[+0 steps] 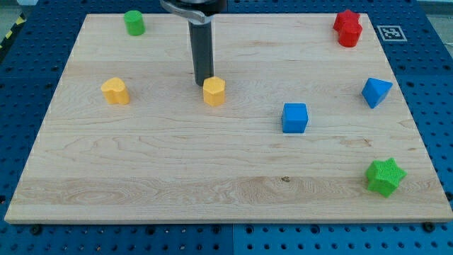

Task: Slide the blue cube to the top center of the board

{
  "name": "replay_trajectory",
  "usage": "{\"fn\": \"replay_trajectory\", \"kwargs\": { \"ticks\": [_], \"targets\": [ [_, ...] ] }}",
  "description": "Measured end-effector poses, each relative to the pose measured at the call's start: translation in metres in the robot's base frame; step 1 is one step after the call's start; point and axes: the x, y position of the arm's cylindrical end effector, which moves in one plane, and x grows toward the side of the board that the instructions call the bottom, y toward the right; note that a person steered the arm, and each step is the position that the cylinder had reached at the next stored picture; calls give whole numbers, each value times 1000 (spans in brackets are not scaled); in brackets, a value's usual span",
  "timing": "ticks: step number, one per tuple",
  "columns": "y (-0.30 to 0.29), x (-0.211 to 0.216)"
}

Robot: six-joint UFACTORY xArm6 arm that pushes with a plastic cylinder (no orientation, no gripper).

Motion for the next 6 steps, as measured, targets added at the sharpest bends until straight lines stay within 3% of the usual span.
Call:
{"fn": "replay_trajectory", "kwargs": {
  "ticks": [3, 6],
  "targets": [
    [63, 0],
    [80, 90]
  ]
}}
